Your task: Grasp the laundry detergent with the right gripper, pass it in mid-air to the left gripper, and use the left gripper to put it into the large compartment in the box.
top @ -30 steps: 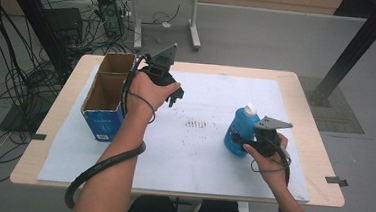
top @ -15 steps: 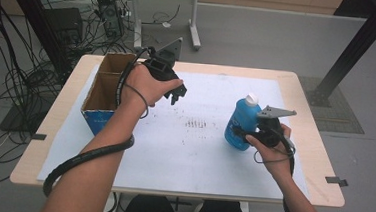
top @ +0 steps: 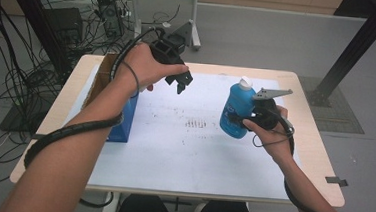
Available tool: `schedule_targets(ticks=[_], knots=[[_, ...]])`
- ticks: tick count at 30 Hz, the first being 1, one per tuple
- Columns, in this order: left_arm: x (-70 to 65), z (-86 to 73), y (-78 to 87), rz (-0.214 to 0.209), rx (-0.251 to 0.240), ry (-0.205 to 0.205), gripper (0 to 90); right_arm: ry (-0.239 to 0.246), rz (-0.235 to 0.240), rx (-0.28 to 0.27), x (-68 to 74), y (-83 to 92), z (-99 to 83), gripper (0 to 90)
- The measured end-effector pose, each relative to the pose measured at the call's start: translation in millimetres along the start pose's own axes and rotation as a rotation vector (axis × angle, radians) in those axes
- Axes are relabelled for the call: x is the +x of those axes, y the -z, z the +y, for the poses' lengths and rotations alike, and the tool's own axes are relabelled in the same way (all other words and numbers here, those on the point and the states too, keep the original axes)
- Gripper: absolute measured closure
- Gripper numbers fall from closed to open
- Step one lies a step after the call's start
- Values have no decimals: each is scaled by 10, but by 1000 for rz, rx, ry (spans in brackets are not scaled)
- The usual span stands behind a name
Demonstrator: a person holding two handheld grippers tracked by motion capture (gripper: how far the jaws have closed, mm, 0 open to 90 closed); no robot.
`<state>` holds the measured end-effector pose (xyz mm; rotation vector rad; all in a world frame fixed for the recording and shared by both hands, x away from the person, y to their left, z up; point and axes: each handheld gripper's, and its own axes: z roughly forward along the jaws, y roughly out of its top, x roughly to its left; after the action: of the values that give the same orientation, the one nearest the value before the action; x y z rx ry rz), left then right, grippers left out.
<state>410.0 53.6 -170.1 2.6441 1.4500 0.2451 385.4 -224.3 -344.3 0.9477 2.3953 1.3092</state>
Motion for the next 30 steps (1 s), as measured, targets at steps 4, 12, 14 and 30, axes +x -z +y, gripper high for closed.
schedule_targets(ticks=[4,12,14,30], knots=[[3,38,145,-4,-12,-77,49,13,36,7,7,-58,93,433],[-1,20,328,1,-8,-252,58,54,102,27,112,-184,314,433],[9,4,366,-7,-13,-280,57,72,121,34,153,-225,369,433],[-27,-133,562,-20,-16,-482,56,171,329,48,511,-600,743,434]])
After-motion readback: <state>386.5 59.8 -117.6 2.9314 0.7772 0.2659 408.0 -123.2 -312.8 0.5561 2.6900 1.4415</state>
